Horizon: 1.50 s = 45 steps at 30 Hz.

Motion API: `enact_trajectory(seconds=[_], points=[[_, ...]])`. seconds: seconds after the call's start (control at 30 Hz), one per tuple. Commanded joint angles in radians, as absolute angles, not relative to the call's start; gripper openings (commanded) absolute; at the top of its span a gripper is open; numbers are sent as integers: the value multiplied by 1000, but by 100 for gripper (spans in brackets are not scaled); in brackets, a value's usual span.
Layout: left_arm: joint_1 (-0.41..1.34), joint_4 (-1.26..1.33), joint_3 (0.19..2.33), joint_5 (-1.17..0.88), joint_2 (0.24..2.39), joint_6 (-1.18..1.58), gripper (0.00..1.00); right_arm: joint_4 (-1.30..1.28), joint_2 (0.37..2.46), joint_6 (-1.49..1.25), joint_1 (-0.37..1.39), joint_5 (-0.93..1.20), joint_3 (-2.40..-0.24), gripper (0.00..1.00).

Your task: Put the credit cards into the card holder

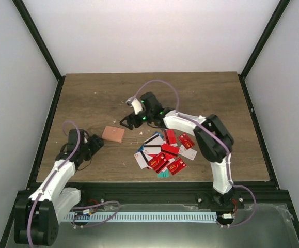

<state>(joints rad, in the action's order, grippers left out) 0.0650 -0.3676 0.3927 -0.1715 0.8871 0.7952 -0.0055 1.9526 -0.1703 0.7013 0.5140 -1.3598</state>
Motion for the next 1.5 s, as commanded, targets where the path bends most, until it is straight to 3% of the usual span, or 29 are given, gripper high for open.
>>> enact_trajectory(seconds=[0.0, 0.3, 0.43, 0.57, 0.97, 1.1, 1.27, 1.47], points=[[96, -216, 358, -248, 975, 840, 70, -93, 2105, -153, 750, 520, -1541, 73], [117, -17, 354, -307, 1162, 808, 52, -162, 2316, -176, 756, 482, -1761, 58], [118, 21, 368, -325, 1237, 785, 46, -188, 2331, -192, 756, 500, -1746, 47], [118, 37, 395, -331, 1287, 741, 43, -171, 2285, -254, 759, 566, -1643, 44], [128, 91, 443, -508, 1384, 556, 43, 2, 2008, -390, 868, 742, -1202, 37], [133, 41, 443, -493, 1339, 519, 45, 17, 1886, -390, 879, 700, -1078, 37], [138, -16, 428, -355, 1241, 546, 55, -44, 1861, -359, 858, 500, -1128, 44], [138, 21, 386, -300, 1203, 631, 59, -96, 2049, -350, 793, 397, -1371, 46]])
